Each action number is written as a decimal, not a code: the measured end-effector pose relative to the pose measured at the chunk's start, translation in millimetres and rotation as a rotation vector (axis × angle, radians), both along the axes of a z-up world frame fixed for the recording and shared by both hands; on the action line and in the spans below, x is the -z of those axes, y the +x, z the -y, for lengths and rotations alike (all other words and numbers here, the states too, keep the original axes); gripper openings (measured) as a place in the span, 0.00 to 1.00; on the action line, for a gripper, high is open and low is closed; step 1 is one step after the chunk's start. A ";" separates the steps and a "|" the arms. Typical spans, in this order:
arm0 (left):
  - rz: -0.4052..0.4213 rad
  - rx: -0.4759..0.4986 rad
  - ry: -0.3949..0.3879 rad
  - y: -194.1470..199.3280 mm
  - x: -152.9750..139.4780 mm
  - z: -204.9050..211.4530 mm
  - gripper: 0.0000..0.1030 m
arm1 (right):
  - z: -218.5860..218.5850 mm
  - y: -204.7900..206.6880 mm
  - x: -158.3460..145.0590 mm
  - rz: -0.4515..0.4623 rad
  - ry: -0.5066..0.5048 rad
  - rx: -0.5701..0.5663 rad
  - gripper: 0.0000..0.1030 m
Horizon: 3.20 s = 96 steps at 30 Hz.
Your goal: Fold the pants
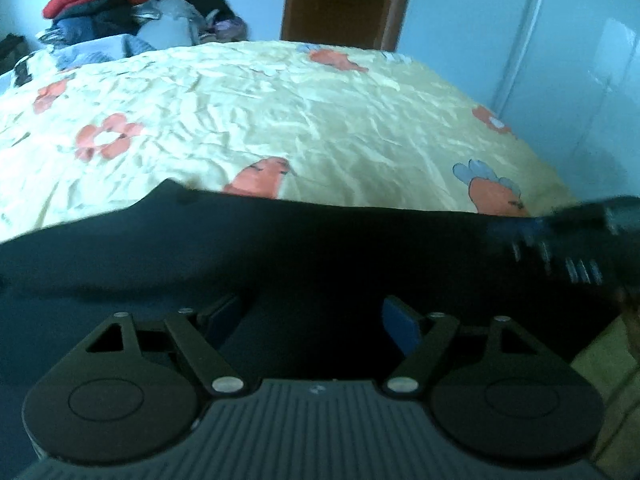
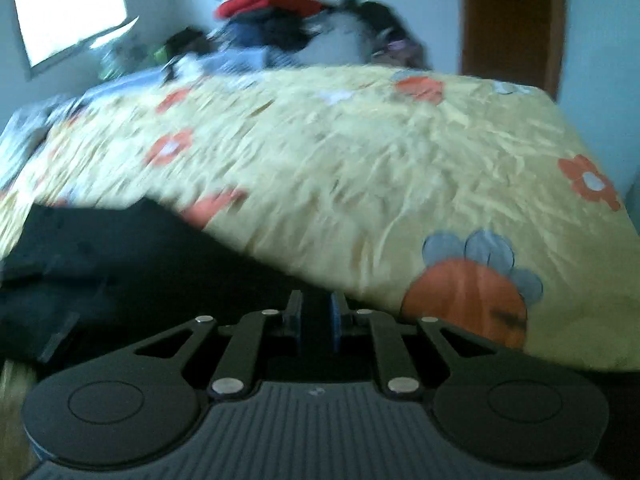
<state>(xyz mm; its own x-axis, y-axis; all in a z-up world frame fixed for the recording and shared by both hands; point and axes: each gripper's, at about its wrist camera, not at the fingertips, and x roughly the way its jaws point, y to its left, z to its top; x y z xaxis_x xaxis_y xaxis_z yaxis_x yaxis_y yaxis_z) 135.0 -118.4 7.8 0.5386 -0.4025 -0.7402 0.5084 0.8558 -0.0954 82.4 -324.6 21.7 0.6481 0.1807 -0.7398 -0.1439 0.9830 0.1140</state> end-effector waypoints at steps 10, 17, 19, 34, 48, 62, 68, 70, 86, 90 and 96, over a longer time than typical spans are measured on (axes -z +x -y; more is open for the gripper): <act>0.126 -0.063 0.162 55.2 24.2 39.5 0.99 | -7.4 57.1 24.5 0.001 -0.042 0.056 0.39; 0.140 -0.108 0.117 31.3 5.6 26.7 0.96 | 6.5 -7.4 -1.1 0.052 -0.019 0.100 0.65; 0.117 -0.092 0.076 14.0 8.1 27.2 0.96 | 6.6 -29.6 3.1 0.029 -0.047 0.073 0.75; 0.222 -0.181 0.148 -18.6 30.7 76.1 1.00 | 25.6 -45.2 19.8 0.019 -0.043 0.257 1.00; 0.221 -0.440 0.225 75.7 -1.8 -11.1 0.99 | -31.9 -56.7 -10.3 0.049 -0.317 0.175 1.00; 0.228 -0.328 0.124 3.4 -17.3 4.0 0.96 | -27.8 -57.3 14.1 0.015 -0.227 0.304 1.00; 0.205 -0.231 0.120 -34.5 7.3 47.7 0.96 | -18.6 -51.1 29.5 -0.019 -0.214 0.328 1.00; 0.192 -0.208 0.123 -37.7 16.4 55.8 0.96 | -17.3 -49.6 31.0 -0.014 -0.204 0.328 1.00; 0.126 -0.216 0.068 -30.8 31.4 54.5 1.00 | -12.0 -46.7 31.5 -0.002 -0.179 0.342 1.00; 0.134 -0.211 0.072 -33.5 28.2 54.7 0.98 | -9.5 -65.6 23.7 0.062 -0.156 0.372 1.00; 0.161 -0.162 0.059 -47.5 24.3 59.6 0.99 | 37.4 -135.8 11.9 0.192 0.025 0.440 1.00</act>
